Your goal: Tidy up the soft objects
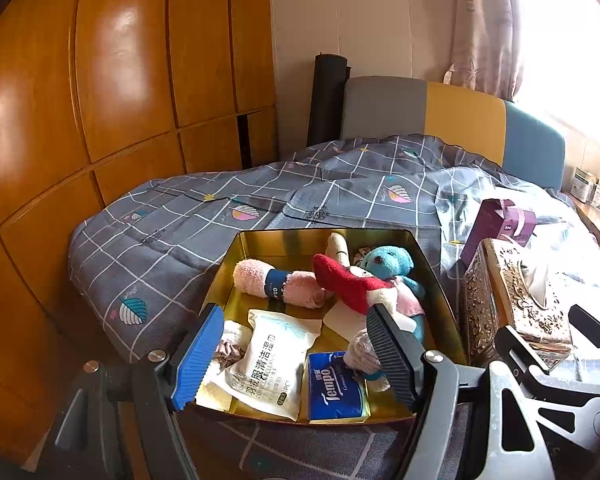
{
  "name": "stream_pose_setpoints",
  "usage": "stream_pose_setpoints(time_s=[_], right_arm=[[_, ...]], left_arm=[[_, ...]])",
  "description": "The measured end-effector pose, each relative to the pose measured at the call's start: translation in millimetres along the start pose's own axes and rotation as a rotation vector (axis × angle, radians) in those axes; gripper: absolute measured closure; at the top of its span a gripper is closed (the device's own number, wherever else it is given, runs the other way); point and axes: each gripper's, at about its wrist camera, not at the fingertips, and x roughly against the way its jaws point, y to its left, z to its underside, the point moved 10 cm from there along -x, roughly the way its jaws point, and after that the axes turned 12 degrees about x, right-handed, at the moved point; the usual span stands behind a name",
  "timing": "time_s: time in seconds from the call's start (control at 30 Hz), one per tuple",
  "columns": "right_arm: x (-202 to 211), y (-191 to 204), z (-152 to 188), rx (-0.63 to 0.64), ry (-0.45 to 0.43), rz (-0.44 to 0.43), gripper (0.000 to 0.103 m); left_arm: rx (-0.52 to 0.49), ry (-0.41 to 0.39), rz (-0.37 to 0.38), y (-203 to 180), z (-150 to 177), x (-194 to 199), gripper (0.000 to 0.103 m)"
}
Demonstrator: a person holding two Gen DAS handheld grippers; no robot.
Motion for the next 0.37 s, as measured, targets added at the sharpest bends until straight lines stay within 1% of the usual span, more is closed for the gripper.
stream_pose_setpoints(time_s=[0.27,0.37], right_arm=[[0.0,-1.7,0.4,0.003,-0.002,0.008,0.000],[3.8,-5.4,-1.8,-0.006,-0.019,0.010,0.000]], left_arm=[[0.012,-0.029,0.020,3.0,-3.2,1.9,0.029],[0.017,-0.011,0.038,2.0,-2.0,-0.7,0.029]])
